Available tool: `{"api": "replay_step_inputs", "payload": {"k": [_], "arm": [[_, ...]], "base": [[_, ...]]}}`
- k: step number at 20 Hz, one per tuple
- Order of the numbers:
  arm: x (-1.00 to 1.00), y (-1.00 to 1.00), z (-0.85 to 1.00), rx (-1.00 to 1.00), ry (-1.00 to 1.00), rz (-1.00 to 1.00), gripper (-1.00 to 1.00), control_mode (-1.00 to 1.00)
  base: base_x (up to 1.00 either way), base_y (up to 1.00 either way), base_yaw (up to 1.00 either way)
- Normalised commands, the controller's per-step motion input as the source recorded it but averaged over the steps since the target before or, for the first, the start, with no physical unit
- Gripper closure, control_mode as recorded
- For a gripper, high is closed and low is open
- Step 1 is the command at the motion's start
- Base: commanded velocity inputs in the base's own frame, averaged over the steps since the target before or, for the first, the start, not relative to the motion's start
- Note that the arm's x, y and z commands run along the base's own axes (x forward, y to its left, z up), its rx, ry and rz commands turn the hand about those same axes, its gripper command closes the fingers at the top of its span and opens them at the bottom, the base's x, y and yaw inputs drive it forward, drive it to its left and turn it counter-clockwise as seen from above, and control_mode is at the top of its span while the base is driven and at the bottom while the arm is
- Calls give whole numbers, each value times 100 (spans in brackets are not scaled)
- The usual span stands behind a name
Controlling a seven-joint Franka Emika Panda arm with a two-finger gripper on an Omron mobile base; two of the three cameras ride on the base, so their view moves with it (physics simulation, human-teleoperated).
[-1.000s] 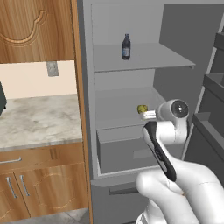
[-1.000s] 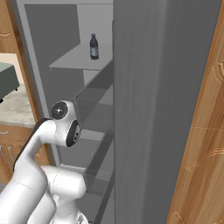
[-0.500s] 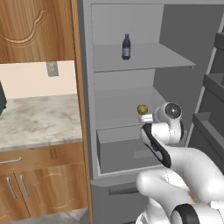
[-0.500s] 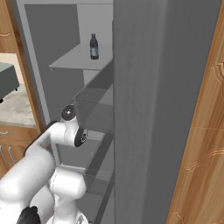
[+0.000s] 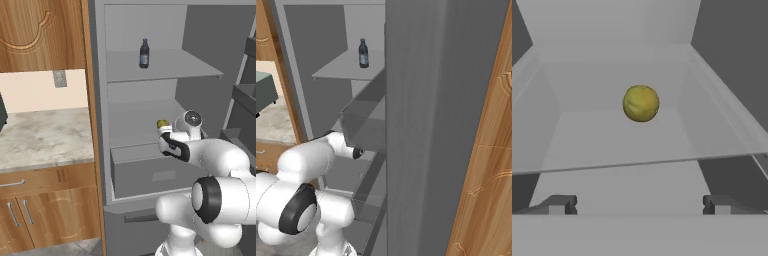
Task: Move the pear and bottled drink from the second highest shelf to the top shelf to make space. Then, place the pitcher from the counter on the cleared second highest shelf.
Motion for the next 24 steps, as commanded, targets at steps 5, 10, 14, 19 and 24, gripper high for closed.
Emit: {"api": "replay_step_inputs", "payload": {"k": [5, 10, 14, 19, 24], "arm": [[49, 0, -4, 5, 3, 0, -100, -100], [40, 0, -6, 3, 0, 0, -100, -100], [29, -8, -15, 0, 0, 0, -100, -100], [23, -11, -21, 0, 0, 0, -100, -100], [28, -8, -20, 0, 0, 0, -100, -100]], "base": [[0, 0, 0], [0, 0, 0], [0, 0, 0], [0, 0, 0], [0, 0, 0]]}}
